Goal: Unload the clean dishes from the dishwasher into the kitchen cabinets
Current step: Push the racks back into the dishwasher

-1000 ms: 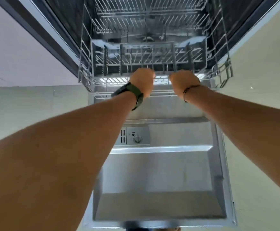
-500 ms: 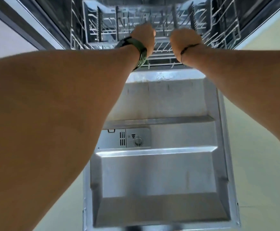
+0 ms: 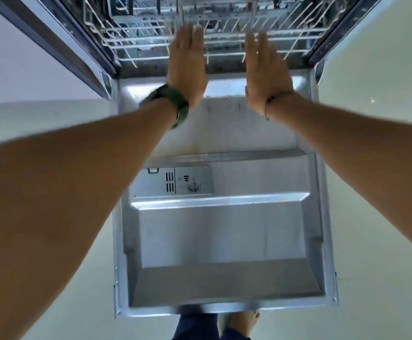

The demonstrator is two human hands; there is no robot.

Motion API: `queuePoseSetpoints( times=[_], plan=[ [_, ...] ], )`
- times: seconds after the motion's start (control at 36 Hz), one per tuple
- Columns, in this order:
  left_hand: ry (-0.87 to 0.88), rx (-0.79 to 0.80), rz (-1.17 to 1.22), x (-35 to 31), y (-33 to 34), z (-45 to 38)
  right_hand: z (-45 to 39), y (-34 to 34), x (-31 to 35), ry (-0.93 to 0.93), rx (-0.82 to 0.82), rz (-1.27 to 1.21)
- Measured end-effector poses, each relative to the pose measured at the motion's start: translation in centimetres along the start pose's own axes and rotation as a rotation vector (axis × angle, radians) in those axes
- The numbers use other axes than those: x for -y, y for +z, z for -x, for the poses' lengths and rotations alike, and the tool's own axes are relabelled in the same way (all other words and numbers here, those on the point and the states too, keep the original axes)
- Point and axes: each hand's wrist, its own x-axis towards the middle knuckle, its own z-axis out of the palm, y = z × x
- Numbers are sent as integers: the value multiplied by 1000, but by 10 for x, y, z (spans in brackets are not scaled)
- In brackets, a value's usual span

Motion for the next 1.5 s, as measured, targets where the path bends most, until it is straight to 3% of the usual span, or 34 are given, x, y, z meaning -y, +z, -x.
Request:
queuePoseSetpoints(
  times=[0.14, 0.28, 0.39, 0.5, 0.69, 0.78, 0.86, 0.97, 1.11, 1.19, 1.31, 1.5],
  plan=[
    [-87, 229, 147, 6, 36, 118, 107, 63, -15, -77, 277, 21],
    [-348, 492, 280, -3, 50, 231, 208, 97, -11, 137, 420, -134],
    [-641, 530, 460, -4, 60, 319, 276, 107, -1, 319, 504, -295],
    [-1093, 415, 853, -14, 63, 387, 327, 116, 9, 418, 553, -350],
    [-1514, 267, 1137, -34, 72, 451, 384, 137, 28, 665, 531, -584],
    [-1697, 179, 1211, -36, 78, 474, 406, 151, 28, 938, 465, -729],
    [-1748, 146, 1284, -31, 91, 495, 426, 167, 27, 1353, 412, -932],
    [-1836, 51, 1392, -23, 99, 498, 438, 176, 22, 1751, 338, -1490],
    [-1882, -344, 1757, -8, 113, 490, 440, 209, 15, 1730, 252, -1921],
    [-1890, -487, 1862, 5, 119, 492, 436, 220, 14, 1786, 106, -1990],
    [-1872, -567, 1900, 19, 129, 495, 433, 230, 19, 1816, -65, -2118],
    [-1914, -598, 1811, 52, 146, 491, 434, 256, 17, 1647, -220, -2375]
  ],
)
